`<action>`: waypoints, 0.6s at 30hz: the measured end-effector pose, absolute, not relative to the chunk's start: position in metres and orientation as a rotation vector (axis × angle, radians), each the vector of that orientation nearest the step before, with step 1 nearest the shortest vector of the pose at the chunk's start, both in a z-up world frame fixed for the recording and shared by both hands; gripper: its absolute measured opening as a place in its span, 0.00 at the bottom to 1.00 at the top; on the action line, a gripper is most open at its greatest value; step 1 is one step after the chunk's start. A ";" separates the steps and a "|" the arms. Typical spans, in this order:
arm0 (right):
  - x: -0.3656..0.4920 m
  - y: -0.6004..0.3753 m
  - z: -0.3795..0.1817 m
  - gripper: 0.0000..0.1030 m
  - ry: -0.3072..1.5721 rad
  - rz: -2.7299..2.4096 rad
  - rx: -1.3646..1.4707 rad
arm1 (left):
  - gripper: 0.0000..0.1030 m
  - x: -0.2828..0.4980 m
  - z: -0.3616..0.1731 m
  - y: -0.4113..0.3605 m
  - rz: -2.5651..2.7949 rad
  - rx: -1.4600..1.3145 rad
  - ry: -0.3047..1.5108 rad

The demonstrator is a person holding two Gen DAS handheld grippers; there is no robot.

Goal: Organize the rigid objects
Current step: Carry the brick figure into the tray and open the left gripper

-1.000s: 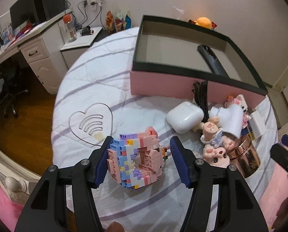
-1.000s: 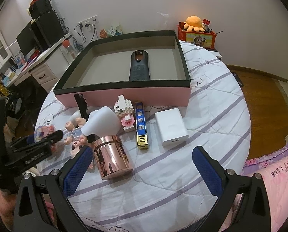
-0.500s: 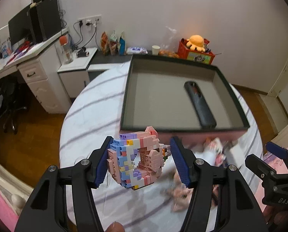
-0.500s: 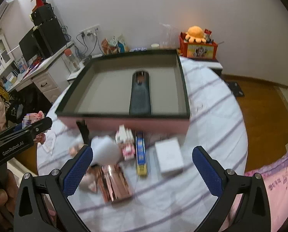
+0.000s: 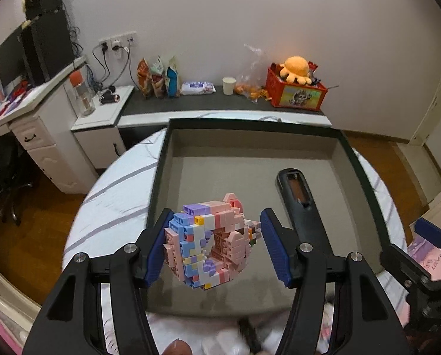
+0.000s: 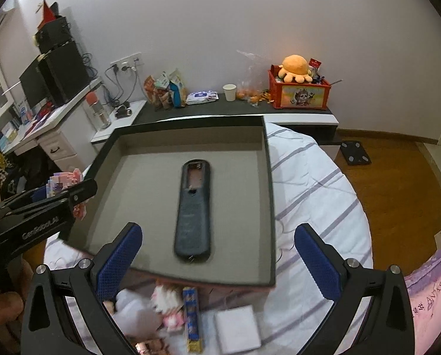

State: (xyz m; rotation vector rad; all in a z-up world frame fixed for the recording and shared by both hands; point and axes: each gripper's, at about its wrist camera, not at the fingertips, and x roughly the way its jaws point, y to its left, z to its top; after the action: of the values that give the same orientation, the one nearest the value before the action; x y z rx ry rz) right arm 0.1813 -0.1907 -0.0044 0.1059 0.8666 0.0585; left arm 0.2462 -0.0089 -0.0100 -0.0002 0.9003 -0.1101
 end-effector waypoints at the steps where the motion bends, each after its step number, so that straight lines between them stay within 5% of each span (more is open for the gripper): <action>1: 0.185 -0.193 -0.006 1.00 0.871 0.054 0.110 | 0.59 0.255 -0.017 -0.011 -0.110 0.002 0.916; 8: 0.196 -0.206 -0.021 1.00 0.910 0.032 0.137 | 0.63 0.280 -0.049 -0.024 -0.111 0.024 1.001; 9: 0.196 -0.207 -0.022 1.00 0.912 0.031 0.138 | 0.69 0.280 -0.051 -0.025 -0.107 0.028 1.006; 11: 0.196 -0.208 -0.022 1.00 0.915 0.030 0.139 | 0.97 0.280 -0.053 -0.026 -0.106 0.033 1.007; 18: 0.186 -0.208 -0.018 1.00 0.907 0.036 0.140 | 1.00 0.265 -0.039 -0.019 -0.066 0.040 0.964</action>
State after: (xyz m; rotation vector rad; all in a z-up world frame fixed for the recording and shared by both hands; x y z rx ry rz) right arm 0.1857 -0.2079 -0.0175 0.1398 0.9067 0.0365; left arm 0.2650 -0.0186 -0.0388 0.0396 0.9639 -0.0656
